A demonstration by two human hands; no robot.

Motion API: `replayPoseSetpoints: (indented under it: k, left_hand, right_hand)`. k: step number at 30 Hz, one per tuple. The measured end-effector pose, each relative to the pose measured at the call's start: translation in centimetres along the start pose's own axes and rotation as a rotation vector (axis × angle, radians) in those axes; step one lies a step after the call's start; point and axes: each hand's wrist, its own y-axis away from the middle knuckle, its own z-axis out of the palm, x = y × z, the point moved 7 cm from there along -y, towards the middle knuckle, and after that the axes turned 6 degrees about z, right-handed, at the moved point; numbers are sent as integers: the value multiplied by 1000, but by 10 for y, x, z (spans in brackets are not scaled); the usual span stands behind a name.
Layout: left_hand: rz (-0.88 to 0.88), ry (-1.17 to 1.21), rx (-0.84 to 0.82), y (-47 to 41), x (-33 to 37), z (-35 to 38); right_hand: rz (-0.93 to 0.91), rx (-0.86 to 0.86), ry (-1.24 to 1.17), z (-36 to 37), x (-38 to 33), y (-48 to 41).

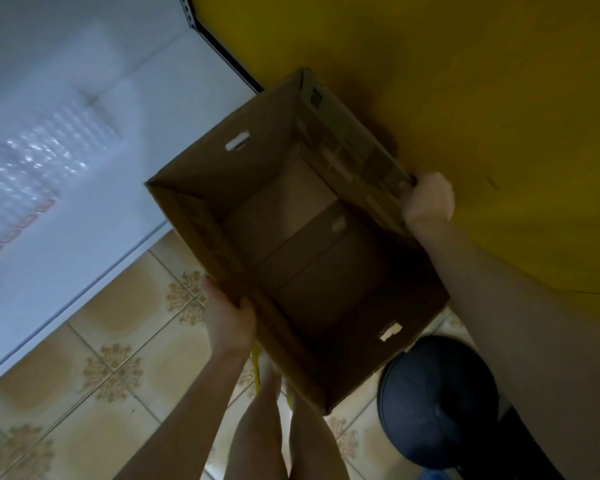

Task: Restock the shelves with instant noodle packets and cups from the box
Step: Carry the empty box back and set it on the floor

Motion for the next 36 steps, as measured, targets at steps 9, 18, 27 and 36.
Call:
replayPoseSetpoints:
  k: [9,18,27,36]
  left_hand:
    - [43,0,48,67,45,-91]
    - [68,85,188,163,40,-195]
    - [48,-12,378,283,1,-319]
    - [-70,-114,650,385,-80,-446]
  right_hand:
    - [-56,25,-74,-99,-28,88]
    - [-234,27,-211,-168,-42,204]
    - [-432,-72,-277,-190,-67,342]
    - [-685,-267,-194,-165,-147,489]
